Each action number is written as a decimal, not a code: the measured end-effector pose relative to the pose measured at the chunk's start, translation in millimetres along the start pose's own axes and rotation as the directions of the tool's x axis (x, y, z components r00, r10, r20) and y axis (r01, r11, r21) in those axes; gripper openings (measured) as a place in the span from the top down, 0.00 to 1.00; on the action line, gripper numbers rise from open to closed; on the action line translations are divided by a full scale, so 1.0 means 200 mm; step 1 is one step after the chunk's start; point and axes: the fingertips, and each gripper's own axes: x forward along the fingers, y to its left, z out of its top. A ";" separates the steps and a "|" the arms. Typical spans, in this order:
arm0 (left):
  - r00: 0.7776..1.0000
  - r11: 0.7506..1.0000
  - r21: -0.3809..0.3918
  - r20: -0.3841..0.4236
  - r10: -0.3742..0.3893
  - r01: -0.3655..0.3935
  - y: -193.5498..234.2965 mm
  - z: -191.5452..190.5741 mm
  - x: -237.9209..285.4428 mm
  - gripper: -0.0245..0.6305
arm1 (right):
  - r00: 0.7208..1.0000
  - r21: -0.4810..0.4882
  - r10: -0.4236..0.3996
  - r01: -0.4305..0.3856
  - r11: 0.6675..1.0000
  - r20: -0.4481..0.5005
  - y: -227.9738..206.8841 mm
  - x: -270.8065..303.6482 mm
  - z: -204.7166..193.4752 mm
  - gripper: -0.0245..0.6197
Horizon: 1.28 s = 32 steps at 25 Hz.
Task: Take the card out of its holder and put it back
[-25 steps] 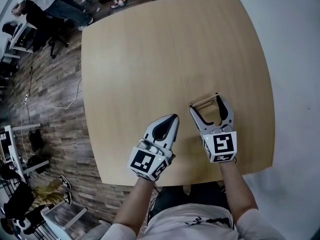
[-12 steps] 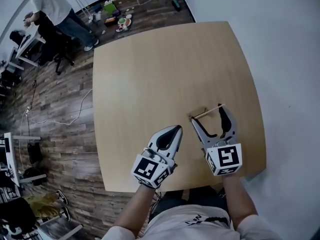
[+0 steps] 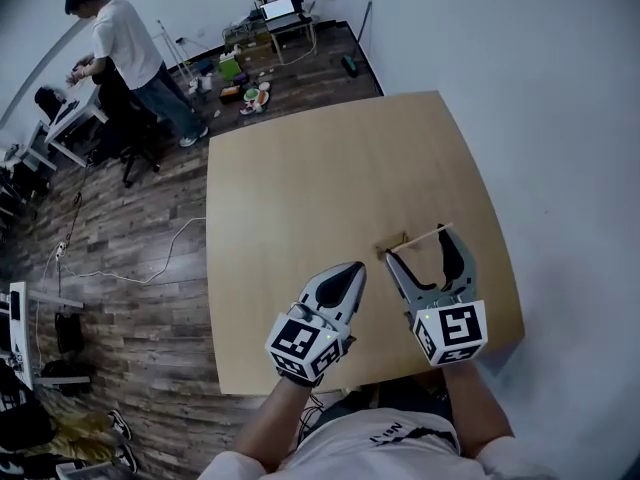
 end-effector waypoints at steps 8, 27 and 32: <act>0.997 0.996 0.061 0.023 -0.072 0.070 -0.21 0.16 -0.12 0.94 | 0.998 -0.025 -0.026 0.027 0.999 0.052 0.08 -0.21 0.18 0.34; 0.995 0.997 -0.004 0.068 -0.070 0.071 -0.23 0.19 -0.28 0.94 | 0.999 -0.055 -0.030 0.031 0.998 0.010 0.10 -0.28 0.14 0.34; 0.999 0.999 -0.005 0.033 -0.037 0.037 -0.15 0.08 -0.18 0.94 | 0.999 -0.044 -0.004 0.001 0.999 -0.053 -0.02 -0.12 -0.08 0.34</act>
